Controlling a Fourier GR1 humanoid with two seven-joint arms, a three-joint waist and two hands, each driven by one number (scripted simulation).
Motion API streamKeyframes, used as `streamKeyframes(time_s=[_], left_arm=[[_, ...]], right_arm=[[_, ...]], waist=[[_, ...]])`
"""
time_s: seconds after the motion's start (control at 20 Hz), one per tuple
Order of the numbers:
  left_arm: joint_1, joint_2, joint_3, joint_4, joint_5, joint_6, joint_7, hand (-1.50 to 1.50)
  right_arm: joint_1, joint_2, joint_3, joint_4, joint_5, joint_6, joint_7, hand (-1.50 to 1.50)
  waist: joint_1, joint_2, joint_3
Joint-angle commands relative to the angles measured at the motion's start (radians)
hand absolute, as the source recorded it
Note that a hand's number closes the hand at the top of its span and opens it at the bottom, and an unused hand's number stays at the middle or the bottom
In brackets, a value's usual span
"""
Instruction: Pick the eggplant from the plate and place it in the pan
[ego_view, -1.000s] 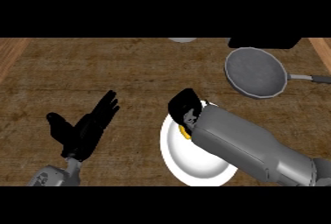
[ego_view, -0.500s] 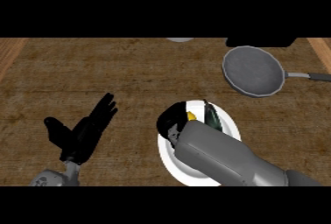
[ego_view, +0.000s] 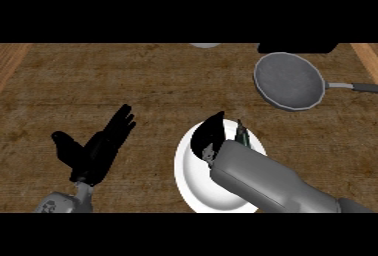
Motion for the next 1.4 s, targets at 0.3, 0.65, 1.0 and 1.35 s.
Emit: streamKeyframes(time_s=[0.3,0.65,1.0,1.35], left_arm=[[-0.053,-0.069,0.021,0.052,-0.052,-0.009,0.027,0.00],[0.065,-0.036,0.048,-0.015,-0.067,-0.055,-0.008,0.00],[0.052,-0.096,0.013,-0.065,-0.108,-0.017,0.061,0.00],[0.011,-0.052,0.112,-0.012,-0.064,-0.051,0.077,0.00]], right_arm=[[0.042,-0.060,-0.029,0.027,0.180,-0.011,-0.124,-1.50],[0.085,-0.136,-0.025,0.065,0.287,-0.141,-0.273,1.50],[0.062,-0.124,0.030,0.044,0.420,-0.176,-0.397,1.50],[0.202,-0.201,-0.007,-0.120,0.428,-0.413,-0.479,1.50]], waist=[[0.005,0.004,0.000],[0.015,0.005,0.001],[0.009,0.002,0.000],[-0.033,-0.004,0.002]])
